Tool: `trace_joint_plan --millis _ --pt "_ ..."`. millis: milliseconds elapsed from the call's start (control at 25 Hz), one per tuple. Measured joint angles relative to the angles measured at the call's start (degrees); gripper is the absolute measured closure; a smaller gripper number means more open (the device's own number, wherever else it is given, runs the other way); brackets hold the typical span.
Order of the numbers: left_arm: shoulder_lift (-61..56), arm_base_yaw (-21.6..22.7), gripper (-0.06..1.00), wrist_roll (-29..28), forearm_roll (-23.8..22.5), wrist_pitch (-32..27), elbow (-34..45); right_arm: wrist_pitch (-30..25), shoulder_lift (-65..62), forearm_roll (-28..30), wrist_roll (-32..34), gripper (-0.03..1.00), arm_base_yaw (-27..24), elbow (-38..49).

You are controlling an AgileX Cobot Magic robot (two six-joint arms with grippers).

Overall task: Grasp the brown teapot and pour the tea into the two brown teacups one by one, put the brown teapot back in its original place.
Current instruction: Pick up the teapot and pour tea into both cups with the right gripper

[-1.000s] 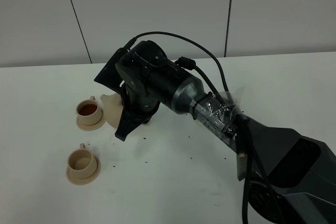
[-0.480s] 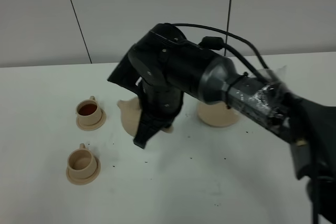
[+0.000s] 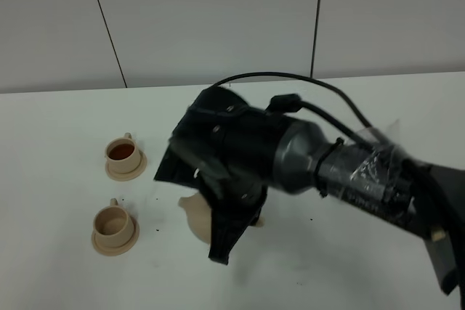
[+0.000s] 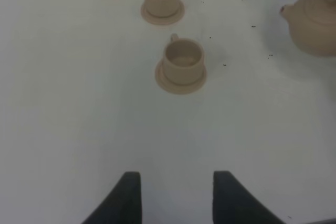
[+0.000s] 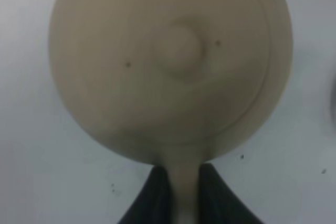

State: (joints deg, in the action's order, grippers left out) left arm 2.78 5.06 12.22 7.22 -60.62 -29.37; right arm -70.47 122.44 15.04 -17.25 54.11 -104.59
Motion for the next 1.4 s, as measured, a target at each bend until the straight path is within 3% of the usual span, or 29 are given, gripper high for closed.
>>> trace_joint_plan --millis 320,1000,1400 --pt "0.0 0.0 0.55 0.0 0.0 0.0 0.0 4.1 0.6 9.4 -0.5 0.87 5.8 0.0" --pt "0.0 0.0 0.55 0.0 0.0 0.0 0.0 15.2 5.7 24.7 -2.6 0.87 8.3 0.3" --pt "0.0 0.0 0.55 0.0 0.0 0.0 0.0 22.0 7.2 29.7 -3.8 0.87 8.5 0.4"
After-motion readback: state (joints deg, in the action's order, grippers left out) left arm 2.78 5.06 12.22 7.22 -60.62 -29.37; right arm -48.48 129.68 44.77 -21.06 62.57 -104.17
